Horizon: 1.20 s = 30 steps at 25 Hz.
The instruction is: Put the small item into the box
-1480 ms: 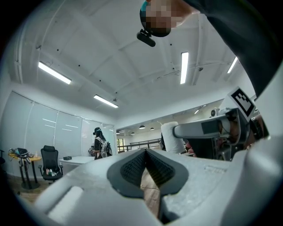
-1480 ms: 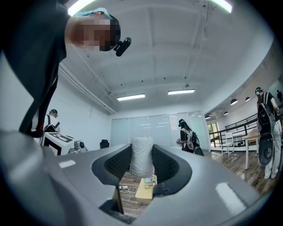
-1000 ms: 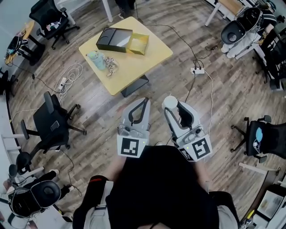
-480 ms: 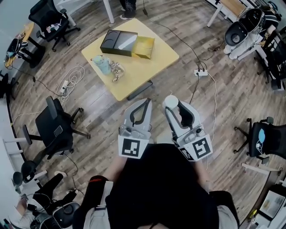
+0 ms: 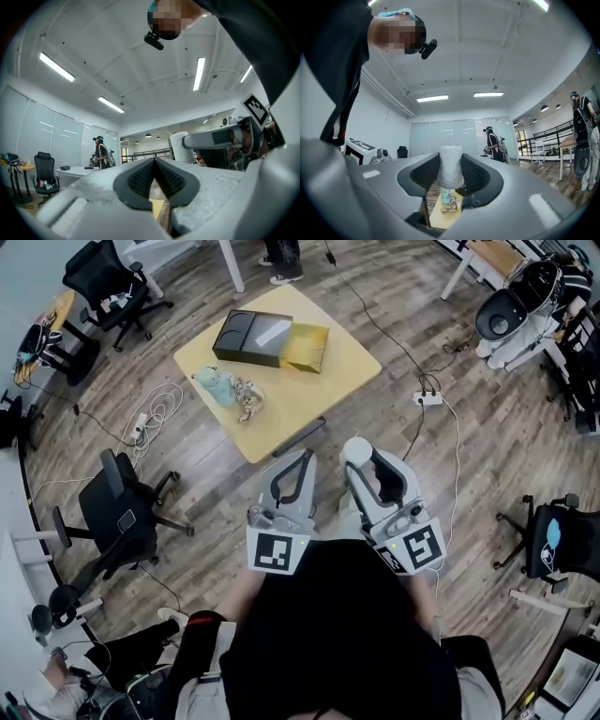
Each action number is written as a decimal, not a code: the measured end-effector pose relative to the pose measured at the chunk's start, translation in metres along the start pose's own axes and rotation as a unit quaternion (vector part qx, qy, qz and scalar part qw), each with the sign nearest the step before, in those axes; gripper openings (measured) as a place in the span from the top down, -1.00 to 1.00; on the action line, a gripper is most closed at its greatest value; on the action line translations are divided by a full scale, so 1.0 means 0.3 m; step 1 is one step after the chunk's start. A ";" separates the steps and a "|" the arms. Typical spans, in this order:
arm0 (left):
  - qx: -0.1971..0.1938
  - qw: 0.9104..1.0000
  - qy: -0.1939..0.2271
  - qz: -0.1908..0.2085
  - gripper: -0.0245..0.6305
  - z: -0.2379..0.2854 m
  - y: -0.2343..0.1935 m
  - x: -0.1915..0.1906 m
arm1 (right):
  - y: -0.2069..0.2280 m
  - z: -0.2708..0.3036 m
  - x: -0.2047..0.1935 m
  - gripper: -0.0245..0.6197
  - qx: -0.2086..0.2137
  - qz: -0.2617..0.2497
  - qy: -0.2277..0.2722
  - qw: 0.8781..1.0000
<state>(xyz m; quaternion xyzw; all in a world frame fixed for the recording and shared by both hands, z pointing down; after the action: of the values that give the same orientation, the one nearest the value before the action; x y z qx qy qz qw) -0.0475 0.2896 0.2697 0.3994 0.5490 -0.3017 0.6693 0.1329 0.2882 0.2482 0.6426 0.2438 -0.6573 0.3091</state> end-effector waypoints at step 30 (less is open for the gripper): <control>0.137 0.986 -0.060 -0.071 0.92 0.667 0.055 -0.007 | 0.787 0.274 0.028 0.44 0.133 0.016 -0.021 0.991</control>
<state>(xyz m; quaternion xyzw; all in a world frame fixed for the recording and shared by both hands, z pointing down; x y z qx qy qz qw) 0.0648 0.1244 0.2906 0.4282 0.4882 -0.4448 0.6168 0.2460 0.0655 0.2626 0.6680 0.1372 -0.6920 0.2369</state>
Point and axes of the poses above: the fingertips, and each gripper's own axes: z forward along the fingers, y to its right, x out of its top, the point moved 9 cm from there along -z, backward along the fingers, and after that the axes turned 10 degrees about -y, right-handed, at the moved point
